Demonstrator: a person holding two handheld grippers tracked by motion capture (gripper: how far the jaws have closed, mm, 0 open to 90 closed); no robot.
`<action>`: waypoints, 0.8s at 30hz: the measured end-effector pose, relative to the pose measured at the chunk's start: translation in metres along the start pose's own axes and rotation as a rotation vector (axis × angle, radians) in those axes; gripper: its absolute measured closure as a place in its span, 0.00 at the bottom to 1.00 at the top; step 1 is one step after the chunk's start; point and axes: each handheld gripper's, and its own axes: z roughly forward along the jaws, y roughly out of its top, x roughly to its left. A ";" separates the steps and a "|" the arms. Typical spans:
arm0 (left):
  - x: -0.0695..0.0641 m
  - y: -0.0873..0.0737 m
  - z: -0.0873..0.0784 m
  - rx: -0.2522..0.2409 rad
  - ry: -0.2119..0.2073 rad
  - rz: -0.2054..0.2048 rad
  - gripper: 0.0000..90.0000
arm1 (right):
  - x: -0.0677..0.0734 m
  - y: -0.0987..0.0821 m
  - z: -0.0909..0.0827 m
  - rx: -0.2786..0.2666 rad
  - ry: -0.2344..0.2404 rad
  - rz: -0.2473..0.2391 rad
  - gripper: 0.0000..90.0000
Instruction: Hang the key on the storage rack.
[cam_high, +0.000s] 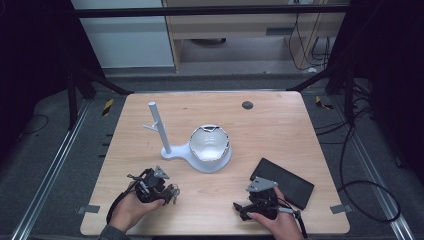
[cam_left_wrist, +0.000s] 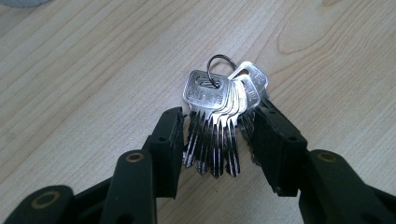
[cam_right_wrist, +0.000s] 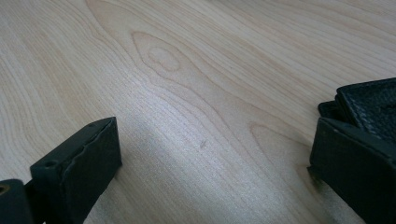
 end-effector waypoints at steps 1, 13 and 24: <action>0.000 0.000 0.000 0.003 -0.006 -0.003 0.62 | 0.000 0.000 0.000 0.000 0.000 0.000 0.02; 0.002 0.000 -0.001 0.017 0.008 -0.010 0.70 | 0.000 0.000 0.000 0.000 0.001 -0.001 0.02; -0.006 0.006 0.002 0.031 0.038 0.003 0.67 | 0.000 0.000 0.000 0.000 0.001 -0.002 0.02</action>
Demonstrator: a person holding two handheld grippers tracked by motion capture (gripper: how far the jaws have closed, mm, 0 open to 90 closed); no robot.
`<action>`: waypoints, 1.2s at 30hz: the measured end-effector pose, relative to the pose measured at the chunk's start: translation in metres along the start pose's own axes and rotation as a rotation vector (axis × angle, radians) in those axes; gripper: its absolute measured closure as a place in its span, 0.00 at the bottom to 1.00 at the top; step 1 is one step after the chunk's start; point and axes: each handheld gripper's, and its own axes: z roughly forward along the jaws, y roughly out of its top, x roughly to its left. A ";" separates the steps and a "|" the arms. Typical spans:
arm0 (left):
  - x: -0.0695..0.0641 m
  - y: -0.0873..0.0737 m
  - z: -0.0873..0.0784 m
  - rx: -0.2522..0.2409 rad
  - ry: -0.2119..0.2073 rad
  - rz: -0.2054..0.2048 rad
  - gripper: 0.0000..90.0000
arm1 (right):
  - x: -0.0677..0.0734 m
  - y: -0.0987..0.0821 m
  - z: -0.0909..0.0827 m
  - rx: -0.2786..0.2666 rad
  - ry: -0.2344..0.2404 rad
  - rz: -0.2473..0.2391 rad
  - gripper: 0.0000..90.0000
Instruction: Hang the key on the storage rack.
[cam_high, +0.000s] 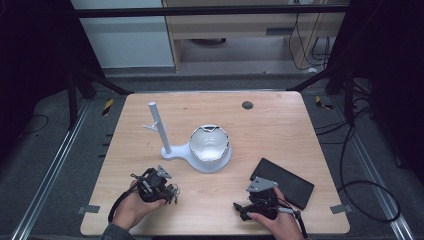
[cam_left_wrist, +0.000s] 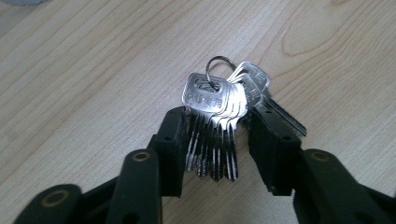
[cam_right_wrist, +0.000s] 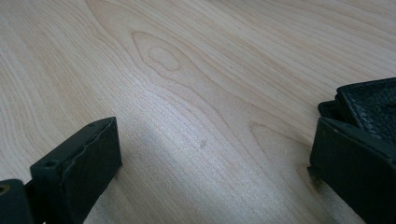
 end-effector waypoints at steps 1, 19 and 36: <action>-0.001 0.000 0.000 0.000 -0.002 0.002 0.69 | 0.000 0.000 0.000 0.000 0.000 0.000 0.02; -0.005 0.004 -0.005 0.012 -0.007 -0.001 0.94 | 0.000 0.000 0.000 0.000 0.000 0.000 0.02; -0.001 0.007 -0.006 0.023 -0.018 0.001 1.00 | 0.000 0.000 0.000 0.000 0.000 0.000 0.02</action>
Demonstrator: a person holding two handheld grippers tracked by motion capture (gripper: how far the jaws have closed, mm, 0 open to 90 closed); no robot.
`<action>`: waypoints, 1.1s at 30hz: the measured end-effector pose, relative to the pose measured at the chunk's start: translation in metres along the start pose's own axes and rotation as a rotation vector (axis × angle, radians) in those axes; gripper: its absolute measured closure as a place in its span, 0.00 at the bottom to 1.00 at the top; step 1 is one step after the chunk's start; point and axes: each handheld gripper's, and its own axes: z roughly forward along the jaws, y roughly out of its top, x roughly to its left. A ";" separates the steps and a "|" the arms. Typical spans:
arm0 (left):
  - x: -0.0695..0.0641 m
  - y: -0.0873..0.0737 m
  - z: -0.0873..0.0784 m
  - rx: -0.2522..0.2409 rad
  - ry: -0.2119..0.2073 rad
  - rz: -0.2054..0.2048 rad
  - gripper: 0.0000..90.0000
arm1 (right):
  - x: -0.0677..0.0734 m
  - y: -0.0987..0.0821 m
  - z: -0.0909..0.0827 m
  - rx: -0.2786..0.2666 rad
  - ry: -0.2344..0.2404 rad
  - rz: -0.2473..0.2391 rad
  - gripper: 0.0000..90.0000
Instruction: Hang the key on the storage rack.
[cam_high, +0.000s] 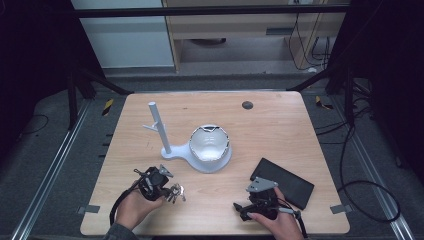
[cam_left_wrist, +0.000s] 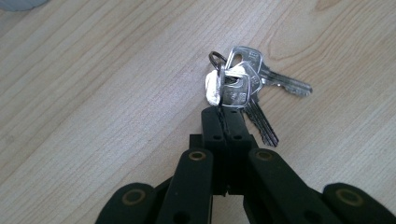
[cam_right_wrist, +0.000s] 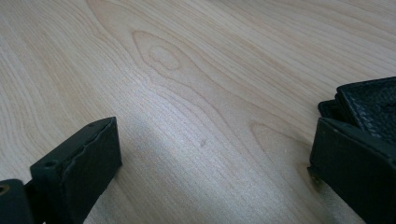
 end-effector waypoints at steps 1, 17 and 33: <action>0.000 0.000 -0.001 0.002 -0.005 0.002 1.00 | 0.000 0.000 0.000 0.000 0.000 0.000 0.02; 0.004 0.014 -0.044 0.031 -0.021 0.051 1.00 | 0.000 0.000 0.000 0.001 0.000 0.002 0.02; 0.026 0.022 -0.108 0.039 0.003 0.051 1.00 | 0.000 0.000 0.000 0.000 -0.001 0.002 0.02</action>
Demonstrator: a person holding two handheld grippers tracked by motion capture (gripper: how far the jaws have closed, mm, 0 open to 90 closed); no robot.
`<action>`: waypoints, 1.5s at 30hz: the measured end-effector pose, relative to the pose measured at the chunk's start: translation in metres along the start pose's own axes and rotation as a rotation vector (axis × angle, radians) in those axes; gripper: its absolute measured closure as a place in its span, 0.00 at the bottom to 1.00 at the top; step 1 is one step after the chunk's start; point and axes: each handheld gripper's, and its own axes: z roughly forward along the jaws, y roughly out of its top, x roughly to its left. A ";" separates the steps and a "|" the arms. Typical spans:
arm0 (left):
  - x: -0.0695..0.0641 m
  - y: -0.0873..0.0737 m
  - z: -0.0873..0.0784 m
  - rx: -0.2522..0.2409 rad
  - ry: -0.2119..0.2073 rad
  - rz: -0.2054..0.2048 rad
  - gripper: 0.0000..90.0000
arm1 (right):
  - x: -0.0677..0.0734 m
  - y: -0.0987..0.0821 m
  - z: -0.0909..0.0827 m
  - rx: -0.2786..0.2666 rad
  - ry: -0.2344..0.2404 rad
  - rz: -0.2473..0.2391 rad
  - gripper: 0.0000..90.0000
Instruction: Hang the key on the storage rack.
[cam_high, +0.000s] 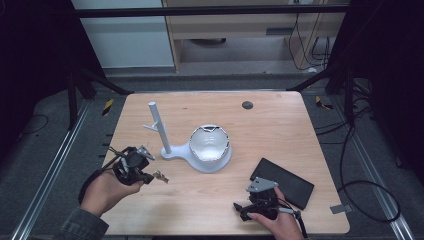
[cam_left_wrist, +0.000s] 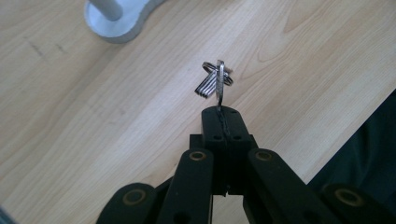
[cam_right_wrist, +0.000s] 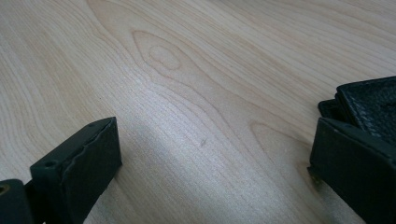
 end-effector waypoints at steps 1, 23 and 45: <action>0.003 0.001 -0.005 -0.006 0.010 -0.004 1.00 | 0.000 0.000 0.000 0.000 0.000 -0.001 0.02; 0.035 0.018 -0.070 -0.095 0.070 -0.034 1.00 | 0.000 0.000 0.000 0.001 0.000 0.001 0.02; 0.045 0.048 -0.091 -0.109 0.099 -0.049 1.00 | 0.000 0.000 0.000 0.000 0.000 0.001 0.02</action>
